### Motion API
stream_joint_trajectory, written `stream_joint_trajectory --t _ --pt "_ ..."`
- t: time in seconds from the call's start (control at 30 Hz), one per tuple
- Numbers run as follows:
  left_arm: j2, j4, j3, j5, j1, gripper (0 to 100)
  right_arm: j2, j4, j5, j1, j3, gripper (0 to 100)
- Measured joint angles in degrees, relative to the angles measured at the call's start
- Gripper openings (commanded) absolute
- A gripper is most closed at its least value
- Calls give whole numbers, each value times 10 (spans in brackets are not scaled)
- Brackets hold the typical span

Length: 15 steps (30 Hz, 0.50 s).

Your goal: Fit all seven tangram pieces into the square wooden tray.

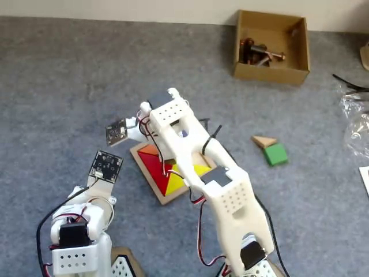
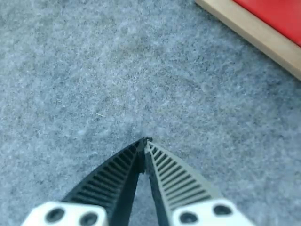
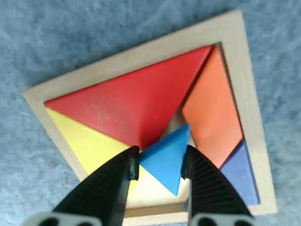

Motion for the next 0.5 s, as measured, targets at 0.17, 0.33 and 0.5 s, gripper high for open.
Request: stream_joint_trajectory --t 0.17,0.33,0.5 --pt "0 0 0 0 0 14 1 -1 0 0 0 135" --pt "0 0 0 0 0 14 1 -1 0 0 0 159" --pt "0 0 0 0 0 14 1 4 0 0 0 166"
